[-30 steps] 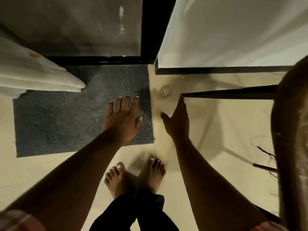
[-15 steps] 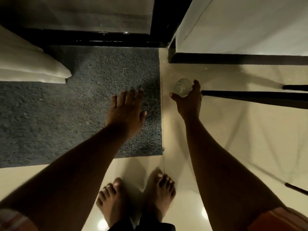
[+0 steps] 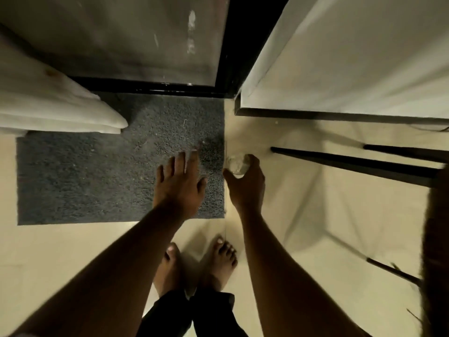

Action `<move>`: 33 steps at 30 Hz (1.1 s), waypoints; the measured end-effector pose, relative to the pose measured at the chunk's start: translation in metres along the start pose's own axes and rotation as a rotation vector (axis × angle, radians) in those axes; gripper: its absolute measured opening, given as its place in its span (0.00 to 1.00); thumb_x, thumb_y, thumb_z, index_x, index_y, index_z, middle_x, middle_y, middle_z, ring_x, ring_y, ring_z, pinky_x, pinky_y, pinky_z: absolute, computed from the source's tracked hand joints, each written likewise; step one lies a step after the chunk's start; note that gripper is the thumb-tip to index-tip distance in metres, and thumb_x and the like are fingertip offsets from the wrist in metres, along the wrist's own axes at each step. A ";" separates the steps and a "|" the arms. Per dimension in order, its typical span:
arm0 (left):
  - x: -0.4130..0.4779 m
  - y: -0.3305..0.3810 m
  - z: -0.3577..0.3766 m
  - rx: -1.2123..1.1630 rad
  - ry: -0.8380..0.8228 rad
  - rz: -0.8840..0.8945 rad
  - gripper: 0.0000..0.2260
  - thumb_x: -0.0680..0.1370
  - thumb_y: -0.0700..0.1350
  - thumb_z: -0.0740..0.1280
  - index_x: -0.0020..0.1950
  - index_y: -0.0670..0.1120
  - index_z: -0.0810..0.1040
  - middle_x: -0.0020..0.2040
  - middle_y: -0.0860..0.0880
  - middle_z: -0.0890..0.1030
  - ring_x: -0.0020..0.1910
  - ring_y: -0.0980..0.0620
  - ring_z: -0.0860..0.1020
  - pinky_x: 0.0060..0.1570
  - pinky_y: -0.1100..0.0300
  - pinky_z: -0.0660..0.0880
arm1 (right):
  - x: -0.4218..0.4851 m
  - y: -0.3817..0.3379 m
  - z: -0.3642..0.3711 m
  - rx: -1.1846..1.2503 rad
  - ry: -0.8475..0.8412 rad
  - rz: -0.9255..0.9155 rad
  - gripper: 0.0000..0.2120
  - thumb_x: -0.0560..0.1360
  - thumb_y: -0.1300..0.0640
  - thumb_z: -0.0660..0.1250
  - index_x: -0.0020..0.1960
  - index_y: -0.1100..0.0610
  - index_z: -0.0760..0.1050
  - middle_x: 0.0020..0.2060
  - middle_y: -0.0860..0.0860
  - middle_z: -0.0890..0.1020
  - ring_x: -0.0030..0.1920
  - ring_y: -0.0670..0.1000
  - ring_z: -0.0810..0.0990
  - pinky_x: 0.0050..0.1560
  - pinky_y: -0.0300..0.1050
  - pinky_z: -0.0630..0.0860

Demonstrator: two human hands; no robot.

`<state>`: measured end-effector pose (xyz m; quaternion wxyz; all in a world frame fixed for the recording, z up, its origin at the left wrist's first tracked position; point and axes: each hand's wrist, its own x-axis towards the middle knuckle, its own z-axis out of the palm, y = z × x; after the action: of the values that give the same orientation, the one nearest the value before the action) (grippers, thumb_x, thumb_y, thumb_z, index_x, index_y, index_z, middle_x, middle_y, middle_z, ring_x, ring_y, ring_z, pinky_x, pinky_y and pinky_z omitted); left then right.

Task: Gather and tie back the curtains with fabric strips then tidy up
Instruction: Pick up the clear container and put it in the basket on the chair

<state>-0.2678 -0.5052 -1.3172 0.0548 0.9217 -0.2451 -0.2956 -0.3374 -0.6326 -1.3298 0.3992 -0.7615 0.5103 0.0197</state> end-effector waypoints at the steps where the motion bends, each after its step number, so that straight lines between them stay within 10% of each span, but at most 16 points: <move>1: -0.032 0.008 -0.026 -0.010 0.001 -0.022 0.31 0.80 0.58 0.54 0.78 0.47 0.49 0.76 0.40 0.58 0.74 0.38 0.57 0.71 0.42 0.55 | -0.031 -0.019 -0.026 0.008 -0.025 -0.015 0.26 0.69 0.50 0.75 0.64 0.52 0.70 0.57 0.50 0.80 0.56 0.53 0.79 0.49 0.39 0.70; 20: -0.380 0.121 -0.279 -0.151 0.160 -0.046 0.31 0.81 0.57 0.54 0.79 0.46 0.45 0.78 0.40 0.53 0.76 0.38 0.52 0.73 0.41 0.50 | -0.345 -0.155 -0.320 0.039 -0.080 -0.210 0.26 0.71 0.50 0.74 0.64 0.55 0.68 0.53 0.53 0.81 0.51 0.55 0.80 0.45 0.40 0.70; 33: -0.475 0.224 -0.271 -0.104 0.209 0.144 0.30 0.81 0.56 0.55 0.78 0.47 0.46 0.78 0.42 0.53 0.77 0.40 0.51 0.74 0.42 0.50 | -0.395 -0.081 -0.466 -0.084 0.124 -0.281 0.29 0.68 0.52 0.76 0.65 0.58 0.69 0.59 0.54 0.77 0.58 0.54 0.76 0.56 0.47 0.73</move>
<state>-0.5415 -0.4833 -0.7941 0.1490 0.9235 -0.2877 -0.2056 -0.6378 -0.6111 -0.7923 0.3337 -0.8412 0.4210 -0.0620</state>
